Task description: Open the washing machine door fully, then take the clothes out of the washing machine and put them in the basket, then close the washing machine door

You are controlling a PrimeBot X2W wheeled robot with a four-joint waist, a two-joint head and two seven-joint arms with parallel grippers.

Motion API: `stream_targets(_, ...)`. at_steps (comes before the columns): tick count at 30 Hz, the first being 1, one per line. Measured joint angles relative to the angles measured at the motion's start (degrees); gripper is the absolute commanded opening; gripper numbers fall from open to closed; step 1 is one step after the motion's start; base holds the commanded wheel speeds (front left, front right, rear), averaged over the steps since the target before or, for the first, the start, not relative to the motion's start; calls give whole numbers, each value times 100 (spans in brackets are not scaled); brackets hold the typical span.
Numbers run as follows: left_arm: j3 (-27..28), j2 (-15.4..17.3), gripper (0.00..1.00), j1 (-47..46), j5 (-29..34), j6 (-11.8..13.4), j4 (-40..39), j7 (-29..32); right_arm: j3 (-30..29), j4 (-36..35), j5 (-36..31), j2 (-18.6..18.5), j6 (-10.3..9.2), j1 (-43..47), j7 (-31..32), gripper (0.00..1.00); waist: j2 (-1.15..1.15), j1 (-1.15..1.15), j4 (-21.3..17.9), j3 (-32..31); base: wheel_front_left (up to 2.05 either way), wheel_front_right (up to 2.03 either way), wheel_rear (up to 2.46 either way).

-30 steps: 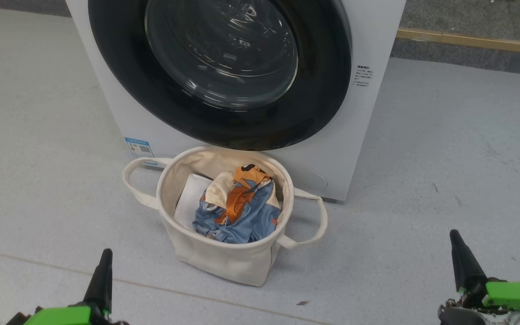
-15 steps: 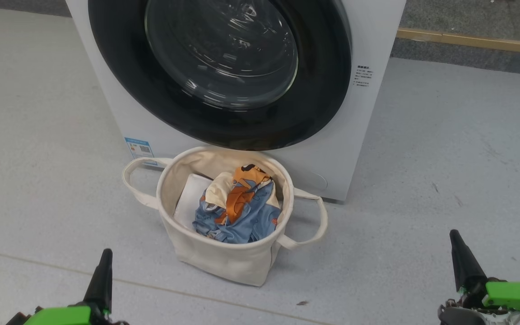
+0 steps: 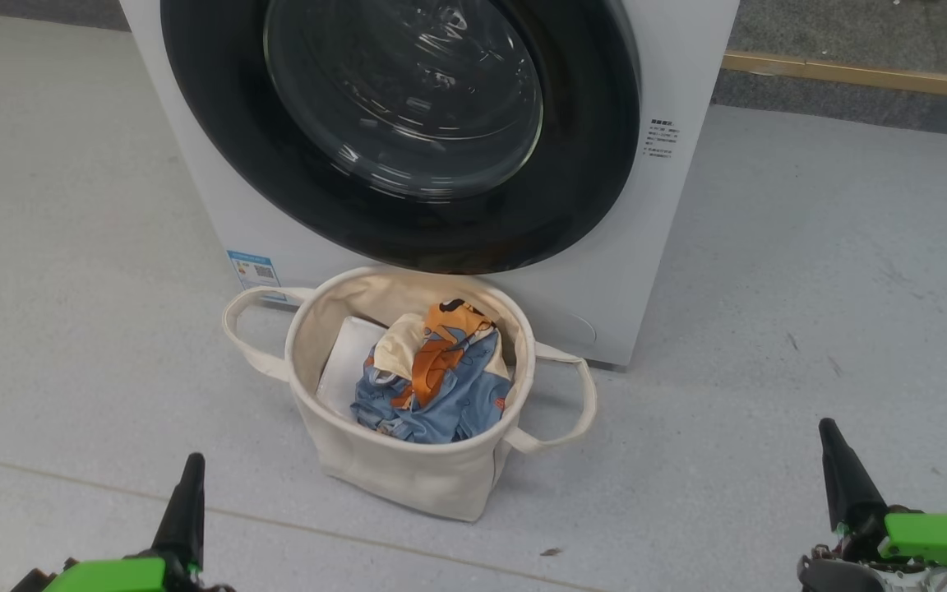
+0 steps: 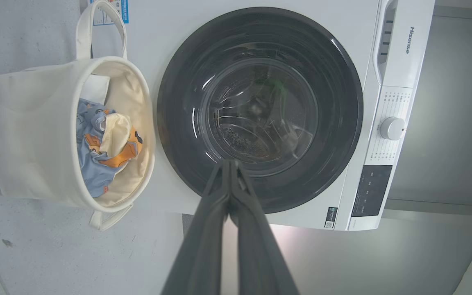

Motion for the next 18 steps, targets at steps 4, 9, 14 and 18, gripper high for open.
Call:
stream_targets(4,0,0,0,0,0,0,0,0,0,0,0,0,0,0,0,0,0,0,0,0,0,0,0)
stream_targets(9,0,0,0,0,0,0,0,0,0,0,0,0,0,0,0,0,0,0,0,0,0,0,0)
stream_targets(14,0,0,0,0,0,0,0,0,0,0,0,0,0,0,0,0,0,0,0,0,0,0,0)
stream_targets(18,0,0,0,0,0,0,0,0,0,0,0,0,0,0,0,0,0,0,0,0,0,0,0)
